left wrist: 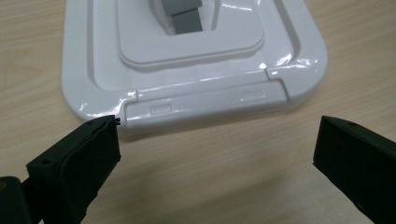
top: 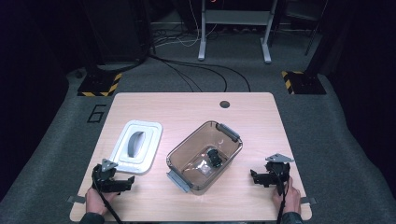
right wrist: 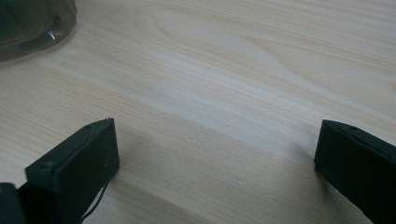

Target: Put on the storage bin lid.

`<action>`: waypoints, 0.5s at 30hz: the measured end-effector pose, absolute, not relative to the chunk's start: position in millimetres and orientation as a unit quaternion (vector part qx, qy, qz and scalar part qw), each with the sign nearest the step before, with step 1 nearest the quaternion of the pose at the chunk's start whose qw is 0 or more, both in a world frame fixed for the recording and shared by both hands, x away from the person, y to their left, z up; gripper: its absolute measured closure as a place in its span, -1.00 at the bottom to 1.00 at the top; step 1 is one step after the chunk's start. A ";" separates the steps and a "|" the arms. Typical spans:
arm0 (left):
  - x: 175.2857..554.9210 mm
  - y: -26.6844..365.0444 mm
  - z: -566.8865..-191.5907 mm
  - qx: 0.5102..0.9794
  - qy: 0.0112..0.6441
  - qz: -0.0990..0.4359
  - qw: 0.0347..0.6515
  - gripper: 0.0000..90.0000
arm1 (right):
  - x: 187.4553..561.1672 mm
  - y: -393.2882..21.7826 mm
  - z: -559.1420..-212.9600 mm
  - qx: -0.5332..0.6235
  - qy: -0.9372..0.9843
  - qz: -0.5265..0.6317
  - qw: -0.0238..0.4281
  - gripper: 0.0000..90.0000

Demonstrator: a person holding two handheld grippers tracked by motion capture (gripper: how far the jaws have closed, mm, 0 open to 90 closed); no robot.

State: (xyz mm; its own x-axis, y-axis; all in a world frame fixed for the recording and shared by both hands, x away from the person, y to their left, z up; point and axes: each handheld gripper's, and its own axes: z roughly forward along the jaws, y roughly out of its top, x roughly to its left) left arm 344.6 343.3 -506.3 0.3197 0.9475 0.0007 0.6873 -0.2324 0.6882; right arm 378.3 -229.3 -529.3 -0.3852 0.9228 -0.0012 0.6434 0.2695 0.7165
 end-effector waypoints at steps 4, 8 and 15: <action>356.7 341.1 -498.3 0.756 0.541 0.223 0.292 -0.98 | 378.4 -229.5 -529.3 0.510 0.768 0.323 0.215 -1.00; 370.3 342.8 -490.7 0.748 0.548 0.222 0.300 -0.98 | 378.0 -230.1 -529.3 0.508 0.768 0.326 0.214 -1.00; 394.4 344.0 -485.3 0.745 0.557 0.216 0.298 -1.00 | 378.0 -230.1 -529.3 0.508 0.768 0.325 0.214 -1.00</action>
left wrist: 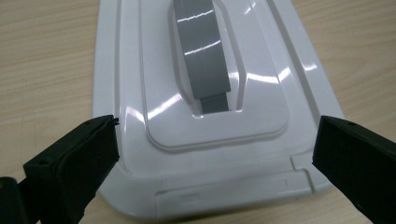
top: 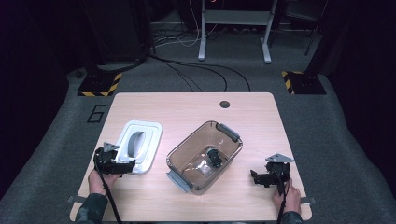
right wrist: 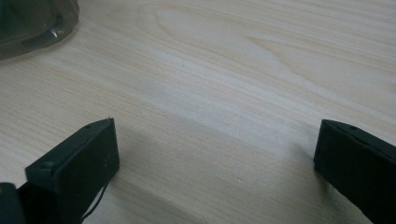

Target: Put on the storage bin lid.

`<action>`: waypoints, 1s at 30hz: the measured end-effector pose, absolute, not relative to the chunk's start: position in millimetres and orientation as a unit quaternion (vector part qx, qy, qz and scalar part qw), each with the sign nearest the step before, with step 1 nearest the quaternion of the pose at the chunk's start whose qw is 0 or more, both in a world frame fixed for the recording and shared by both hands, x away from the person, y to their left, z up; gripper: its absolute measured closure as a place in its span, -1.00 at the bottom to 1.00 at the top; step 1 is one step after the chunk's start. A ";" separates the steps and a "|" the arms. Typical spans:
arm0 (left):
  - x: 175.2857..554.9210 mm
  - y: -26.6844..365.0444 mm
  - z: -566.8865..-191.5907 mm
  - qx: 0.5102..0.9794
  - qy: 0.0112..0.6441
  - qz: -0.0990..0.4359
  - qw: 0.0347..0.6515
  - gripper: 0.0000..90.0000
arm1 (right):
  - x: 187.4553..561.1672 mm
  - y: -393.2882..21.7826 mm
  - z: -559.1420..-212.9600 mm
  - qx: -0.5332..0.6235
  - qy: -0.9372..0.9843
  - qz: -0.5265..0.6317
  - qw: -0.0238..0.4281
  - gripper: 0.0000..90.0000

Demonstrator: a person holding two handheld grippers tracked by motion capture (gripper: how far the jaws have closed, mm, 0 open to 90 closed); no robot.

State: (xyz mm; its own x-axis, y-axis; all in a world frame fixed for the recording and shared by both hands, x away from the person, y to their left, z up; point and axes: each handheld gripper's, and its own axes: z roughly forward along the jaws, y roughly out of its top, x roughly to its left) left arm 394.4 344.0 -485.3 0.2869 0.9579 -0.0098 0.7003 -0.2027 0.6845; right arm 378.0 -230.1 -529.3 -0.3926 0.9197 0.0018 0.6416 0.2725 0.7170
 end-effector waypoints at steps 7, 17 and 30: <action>410.8 336.8 -484.2 0.758 0.550 0.202 0.287 -1.00 | 378.0 -230.1 -529.4 0.508 0.768 0.326 0.214 -1.00; 421.6 334.1 -480.3 0.759 0.549 0.208 0.282 -0.99 | 378.0 -230.1 -529.4 0.508 0.768 0.326 0.214 -1.00; 447.9 330.0 -478.5 0.752 0.560 0.214 0.275 -1.00 | 378.0 -230.1 -529.4 0.508 0.768 0.326 0.214 -1.00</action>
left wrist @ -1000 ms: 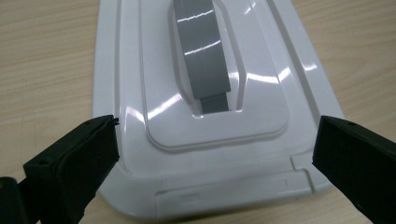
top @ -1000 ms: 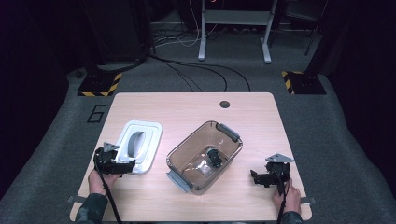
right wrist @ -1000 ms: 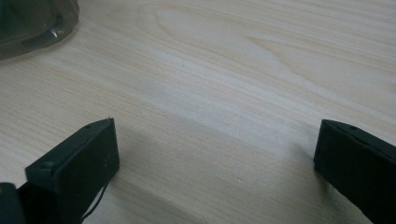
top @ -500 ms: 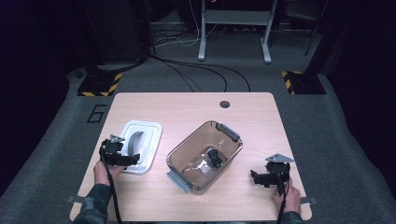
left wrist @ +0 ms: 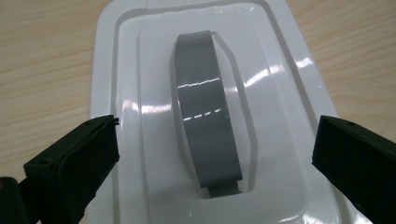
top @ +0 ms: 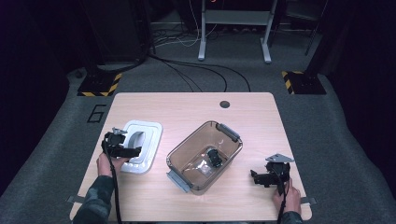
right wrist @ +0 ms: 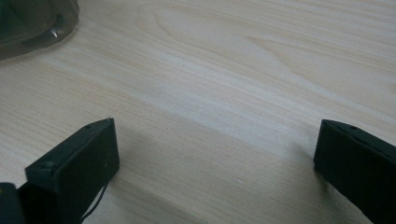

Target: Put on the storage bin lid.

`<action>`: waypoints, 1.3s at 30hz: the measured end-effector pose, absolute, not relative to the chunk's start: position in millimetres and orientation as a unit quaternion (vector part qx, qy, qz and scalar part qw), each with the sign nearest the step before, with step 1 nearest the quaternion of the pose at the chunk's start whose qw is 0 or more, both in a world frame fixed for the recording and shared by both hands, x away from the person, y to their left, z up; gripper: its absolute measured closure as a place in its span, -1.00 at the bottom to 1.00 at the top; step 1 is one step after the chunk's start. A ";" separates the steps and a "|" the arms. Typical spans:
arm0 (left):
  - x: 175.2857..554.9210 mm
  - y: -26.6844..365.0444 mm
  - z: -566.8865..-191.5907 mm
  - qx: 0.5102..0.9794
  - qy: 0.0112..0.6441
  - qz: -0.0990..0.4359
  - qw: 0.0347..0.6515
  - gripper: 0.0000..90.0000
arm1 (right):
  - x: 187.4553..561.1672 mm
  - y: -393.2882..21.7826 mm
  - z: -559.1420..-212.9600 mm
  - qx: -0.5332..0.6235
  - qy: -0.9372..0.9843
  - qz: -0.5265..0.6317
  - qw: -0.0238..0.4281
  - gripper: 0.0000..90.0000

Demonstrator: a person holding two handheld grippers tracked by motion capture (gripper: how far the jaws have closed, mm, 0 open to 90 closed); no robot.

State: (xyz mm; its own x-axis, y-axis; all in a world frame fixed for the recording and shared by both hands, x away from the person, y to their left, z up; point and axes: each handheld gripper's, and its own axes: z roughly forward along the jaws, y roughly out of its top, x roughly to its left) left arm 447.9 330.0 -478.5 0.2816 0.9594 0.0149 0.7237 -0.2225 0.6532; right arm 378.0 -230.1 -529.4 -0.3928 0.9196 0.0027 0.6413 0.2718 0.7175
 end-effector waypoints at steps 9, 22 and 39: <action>465.7 331.3 -491.2 0.748 0.575 0.203 0.262 -1.00 | 378.0 -230.1 -529.4 0.508 0.768 0.326 0.214 -1.00; 475.0 320.6 -493.9 0.742 0.569 0.223 0.276 0.05 | 378.0 -230.1 -529.4 0.508 0.768 0.326 0.213 -1.00; 466.1 323.9 -469.1 0.733 0.561 0.234 0.305 0.49 | 378.1 -230.2 -529.4 0.508 0.769 0.326 0.213 -1.00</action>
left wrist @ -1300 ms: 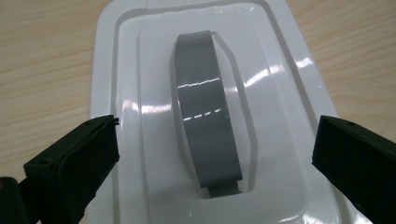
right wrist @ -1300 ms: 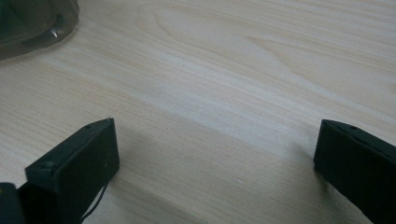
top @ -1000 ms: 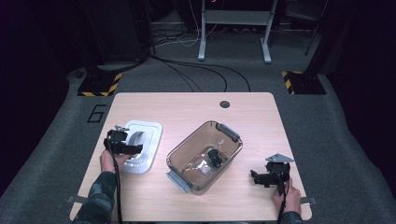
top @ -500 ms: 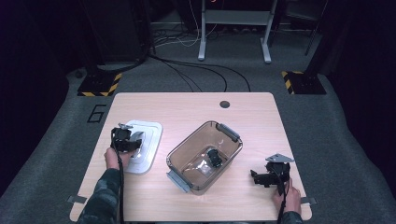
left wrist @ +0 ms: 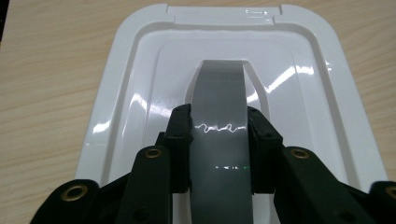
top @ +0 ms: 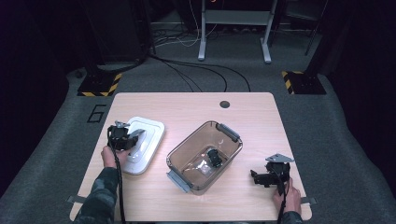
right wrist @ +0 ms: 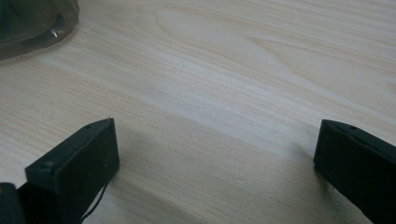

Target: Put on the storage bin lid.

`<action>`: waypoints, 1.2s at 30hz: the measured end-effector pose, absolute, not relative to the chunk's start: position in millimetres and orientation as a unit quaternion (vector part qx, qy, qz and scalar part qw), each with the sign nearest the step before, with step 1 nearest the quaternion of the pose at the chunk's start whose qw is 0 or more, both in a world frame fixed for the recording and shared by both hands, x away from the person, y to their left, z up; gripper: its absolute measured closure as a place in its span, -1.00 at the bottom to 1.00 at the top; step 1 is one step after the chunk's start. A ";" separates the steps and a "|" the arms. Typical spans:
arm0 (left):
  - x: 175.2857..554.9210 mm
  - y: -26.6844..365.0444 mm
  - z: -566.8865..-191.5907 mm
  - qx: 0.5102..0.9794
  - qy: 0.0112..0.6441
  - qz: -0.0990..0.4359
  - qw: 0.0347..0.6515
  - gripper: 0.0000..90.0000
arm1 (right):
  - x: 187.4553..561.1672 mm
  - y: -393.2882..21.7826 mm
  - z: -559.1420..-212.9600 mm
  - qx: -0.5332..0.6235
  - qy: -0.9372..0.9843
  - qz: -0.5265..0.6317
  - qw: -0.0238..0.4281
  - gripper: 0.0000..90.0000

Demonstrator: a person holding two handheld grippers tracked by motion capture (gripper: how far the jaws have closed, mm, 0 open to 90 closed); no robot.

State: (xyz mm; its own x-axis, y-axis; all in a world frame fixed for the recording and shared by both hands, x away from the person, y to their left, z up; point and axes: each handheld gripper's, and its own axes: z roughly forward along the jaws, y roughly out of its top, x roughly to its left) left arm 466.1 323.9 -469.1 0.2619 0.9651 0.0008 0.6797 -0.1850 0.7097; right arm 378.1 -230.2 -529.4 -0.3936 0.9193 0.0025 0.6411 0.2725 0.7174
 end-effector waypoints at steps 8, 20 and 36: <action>458.3 321.5 -442.3 0.748 0.537 0.232 0.313 0.49 | 378.1 -230.1 -529.4 0.508 0.769 0.326 0.213 -1.00; 454.5 315.5 -413.4 0.755 0.522 0.231 0.321 0.49 | 378.2 -230.1 -529.4 0.508 0.769 0.326 0.213 -1.00; 444.2 299.9 -364.6 0.773 0.486 0.232 0.334 0.49 | 378.2 -230.1 -529.4 0.508 0.769 0.326 0.213 -1.00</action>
